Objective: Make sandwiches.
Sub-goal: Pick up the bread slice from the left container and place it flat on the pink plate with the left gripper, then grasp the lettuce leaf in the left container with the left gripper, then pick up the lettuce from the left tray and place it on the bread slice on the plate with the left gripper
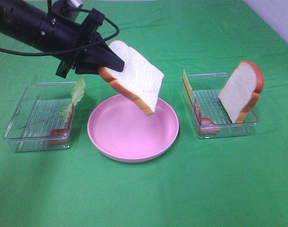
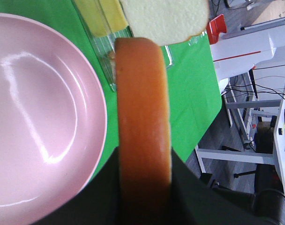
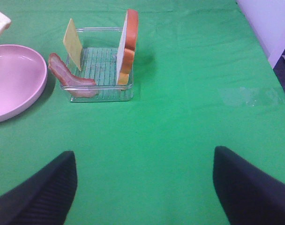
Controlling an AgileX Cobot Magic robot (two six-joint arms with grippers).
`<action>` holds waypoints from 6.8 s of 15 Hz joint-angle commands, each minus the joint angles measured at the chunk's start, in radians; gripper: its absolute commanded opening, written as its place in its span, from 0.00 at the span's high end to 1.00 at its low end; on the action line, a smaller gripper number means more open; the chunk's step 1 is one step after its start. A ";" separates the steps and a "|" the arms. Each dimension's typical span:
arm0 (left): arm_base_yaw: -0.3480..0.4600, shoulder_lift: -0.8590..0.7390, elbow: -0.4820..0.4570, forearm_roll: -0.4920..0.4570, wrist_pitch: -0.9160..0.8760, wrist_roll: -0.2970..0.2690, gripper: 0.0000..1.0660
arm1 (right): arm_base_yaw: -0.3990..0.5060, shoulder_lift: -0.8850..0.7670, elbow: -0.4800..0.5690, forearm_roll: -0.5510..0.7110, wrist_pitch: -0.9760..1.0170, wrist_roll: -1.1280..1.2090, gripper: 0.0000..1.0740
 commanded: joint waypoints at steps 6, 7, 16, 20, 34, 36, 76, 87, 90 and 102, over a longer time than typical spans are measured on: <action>-0.044 0.107 -0.001 0.008 -0.060 -0.057 1.00 | -0.006 -0.016 0.000 0.002 0.003 -0.012 0.30; -0.044 0.123 -0.001 0.011 -0.059 -0.057 1.00 | -0.006 -0.016 0.000 0.002 0.003 -0.012 0.30; -0.060 0.220 -0.001 0.000 -0.085 -0.049 1.00 | -0.006 -0.016 0.000 0.002 0.003 -0.012 0.30; -0.062 0.223 -0.001 0.004 -0.085 -0.049 1.00 | -0.006 -0.016 0.000 0.002 0.003 -0.012 0.30; -0.062 0.179 -0.002 0.020 -0.115 -0.049 0.38 | -0.006 -0.016 0.000 0.002 0.003 -0.012 0.30; -0.062 0.169 -0.002 0.053 -0.129 -0.049 0.38 | -0.006 -0.016 0.000 0.002 0.003 -0.012 0.30; -0.089 0.296 -0.424 1.111 0.023 -0.750 0.30 | -0.006 -0.015 0.000 0.002 0.003 -0.012 0.30; -0.089 0.296 -0.424 1.155 -0.013 -0.751 0.96 | -0.006 -0.015 0.000 0.002 0.003 -0.012 0.30; -0.089 0.286 -0.424 1.154 -0.009 -0.757 1.00 | -0.006 -0.015 0.000 0.002 0.003 -0.012 0.30; -0.089 0.077 -0.535 1.058 0.056 -0.724 1.00 | -0.006 -0.015 0.000 0.002 0.003 -0.012 0.30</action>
